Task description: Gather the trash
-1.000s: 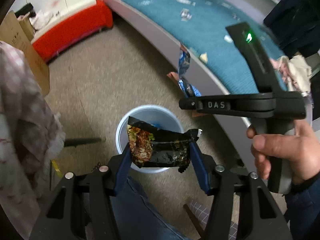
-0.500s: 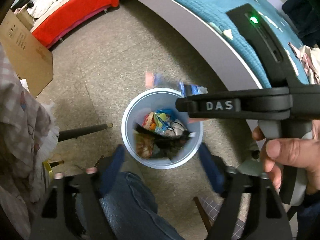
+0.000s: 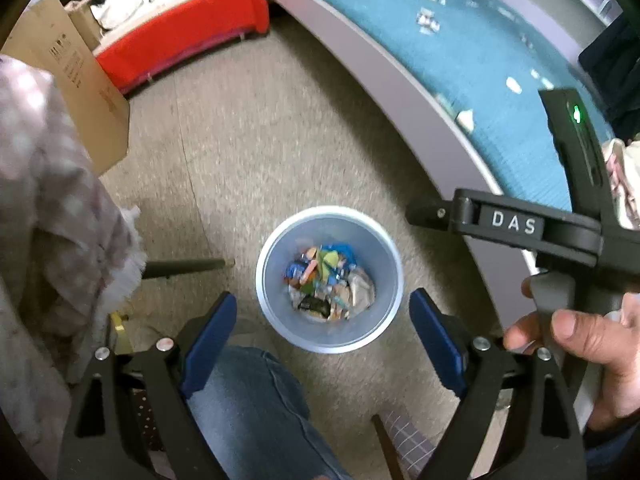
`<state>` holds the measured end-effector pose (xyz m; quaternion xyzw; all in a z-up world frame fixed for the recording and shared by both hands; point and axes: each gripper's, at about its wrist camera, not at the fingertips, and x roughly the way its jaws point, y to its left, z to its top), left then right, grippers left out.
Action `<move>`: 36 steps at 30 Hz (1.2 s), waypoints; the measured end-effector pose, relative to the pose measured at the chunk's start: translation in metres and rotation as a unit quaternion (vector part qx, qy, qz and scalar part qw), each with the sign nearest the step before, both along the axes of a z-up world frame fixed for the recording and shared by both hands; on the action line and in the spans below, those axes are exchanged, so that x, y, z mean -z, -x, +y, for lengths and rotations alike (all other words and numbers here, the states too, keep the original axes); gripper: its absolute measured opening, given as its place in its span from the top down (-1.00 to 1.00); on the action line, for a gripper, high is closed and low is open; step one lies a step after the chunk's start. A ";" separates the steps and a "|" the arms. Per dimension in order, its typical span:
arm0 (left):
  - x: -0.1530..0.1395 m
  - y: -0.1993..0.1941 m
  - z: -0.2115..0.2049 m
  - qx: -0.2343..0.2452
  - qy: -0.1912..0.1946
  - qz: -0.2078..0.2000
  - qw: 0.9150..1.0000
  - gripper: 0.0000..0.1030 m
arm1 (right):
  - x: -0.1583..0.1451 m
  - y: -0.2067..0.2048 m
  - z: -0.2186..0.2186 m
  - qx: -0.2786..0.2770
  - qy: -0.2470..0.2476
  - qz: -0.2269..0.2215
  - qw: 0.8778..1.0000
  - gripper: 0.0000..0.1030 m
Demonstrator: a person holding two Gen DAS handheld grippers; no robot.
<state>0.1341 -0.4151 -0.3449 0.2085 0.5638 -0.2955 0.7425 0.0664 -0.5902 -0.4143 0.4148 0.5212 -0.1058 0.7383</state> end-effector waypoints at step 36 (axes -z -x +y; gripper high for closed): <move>-0.362 0.069 0.283 -0.196 0.179 -0.371 0.890 -0.88 | -0.432 0.038 0.250 -0.087 0.295 -0.316 0.898 -0.88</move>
